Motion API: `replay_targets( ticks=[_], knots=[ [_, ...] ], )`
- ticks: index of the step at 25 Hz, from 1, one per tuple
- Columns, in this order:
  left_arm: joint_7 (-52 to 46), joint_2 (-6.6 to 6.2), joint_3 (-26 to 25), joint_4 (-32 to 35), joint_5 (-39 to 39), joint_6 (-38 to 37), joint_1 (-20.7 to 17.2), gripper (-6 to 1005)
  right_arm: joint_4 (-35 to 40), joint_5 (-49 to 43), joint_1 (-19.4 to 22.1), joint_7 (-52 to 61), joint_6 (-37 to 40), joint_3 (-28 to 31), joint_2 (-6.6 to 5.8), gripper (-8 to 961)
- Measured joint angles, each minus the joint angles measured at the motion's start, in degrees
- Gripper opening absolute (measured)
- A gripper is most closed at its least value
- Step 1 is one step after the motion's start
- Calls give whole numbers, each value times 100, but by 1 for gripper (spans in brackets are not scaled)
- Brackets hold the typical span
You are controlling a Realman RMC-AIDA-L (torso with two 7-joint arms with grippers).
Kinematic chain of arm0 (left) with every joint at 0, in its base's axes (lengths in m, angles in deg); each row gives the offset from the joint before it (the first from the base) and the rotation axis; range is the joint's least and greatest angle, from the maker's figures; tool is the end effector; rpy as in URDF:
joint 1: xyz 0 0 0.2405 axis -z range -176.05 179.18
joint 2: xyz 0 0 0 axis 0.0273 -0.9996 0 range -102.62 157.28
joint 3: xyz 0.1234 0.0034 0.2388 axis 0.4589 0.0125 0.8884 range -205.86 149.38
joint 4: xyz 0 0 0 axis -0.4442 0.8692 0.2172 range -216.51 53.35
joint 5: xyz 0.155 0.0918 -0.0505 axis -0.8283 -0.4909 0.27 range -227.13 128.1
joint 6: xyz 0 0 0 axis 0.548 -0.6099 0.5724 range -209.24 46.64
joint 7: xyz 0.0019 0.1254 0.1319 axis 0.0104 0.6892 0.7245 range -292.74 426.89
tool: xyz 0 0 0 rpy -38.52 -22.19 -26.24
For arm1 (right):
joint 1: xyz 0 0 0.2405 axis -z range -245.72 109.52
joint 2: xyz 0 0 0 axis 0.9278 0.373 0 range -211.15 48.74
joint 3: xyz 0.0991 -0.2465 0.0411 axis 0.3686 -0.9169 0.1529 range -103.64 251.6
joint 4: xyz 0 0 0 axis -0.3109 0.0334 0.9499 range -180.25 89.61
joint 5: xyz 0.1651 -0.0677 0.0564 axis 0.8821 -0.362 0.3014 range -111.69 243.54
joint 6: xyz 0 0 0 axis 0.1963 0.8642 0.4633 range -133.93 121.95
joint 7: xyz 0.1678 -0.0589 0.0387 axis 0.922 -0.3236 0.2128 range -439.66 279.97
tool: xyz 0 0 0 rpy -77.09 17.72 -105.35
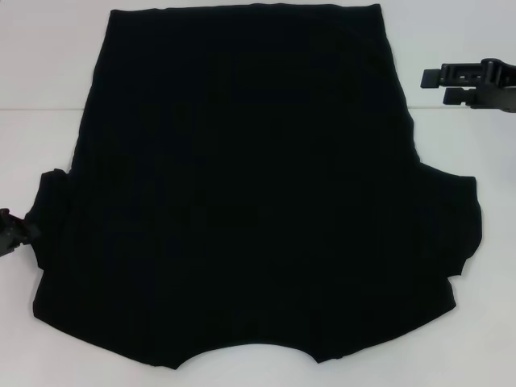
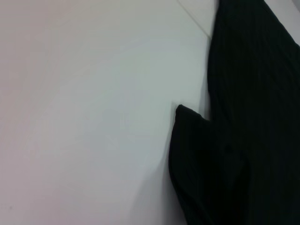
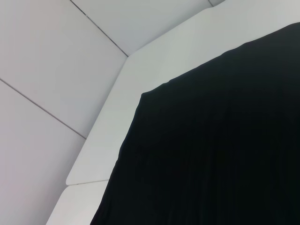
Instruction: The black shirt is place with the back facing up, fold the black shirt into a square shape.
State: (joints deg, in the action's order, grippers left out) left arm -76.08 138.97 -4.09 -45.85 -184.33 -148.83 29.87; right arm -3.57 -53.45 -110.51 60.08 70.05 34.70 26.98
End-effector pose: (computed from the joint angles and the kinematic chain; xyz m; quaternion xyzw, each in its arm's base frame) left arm -0.3851 0.3561 0.0392 -0.5842 -0.7351 -0.2067 0.2751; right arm 0.2249 0.4433 0.0578 -0.7716 0.5551 0.2457 0.1903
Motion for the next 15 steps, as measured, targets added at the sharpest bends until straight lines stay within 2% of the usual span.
replay_targets(
  ticks=[3, 15],
  knots=[
    [128, -5, -1, 11, 7, -42, -2, 20, 0, -2, 9, 0, 0, 0, 0, 735],
    [321, -76, 0, 308, -22, 137, -33, 21, 0, -18, 33, 59, -2, 37, 1, 735]
  ],
)
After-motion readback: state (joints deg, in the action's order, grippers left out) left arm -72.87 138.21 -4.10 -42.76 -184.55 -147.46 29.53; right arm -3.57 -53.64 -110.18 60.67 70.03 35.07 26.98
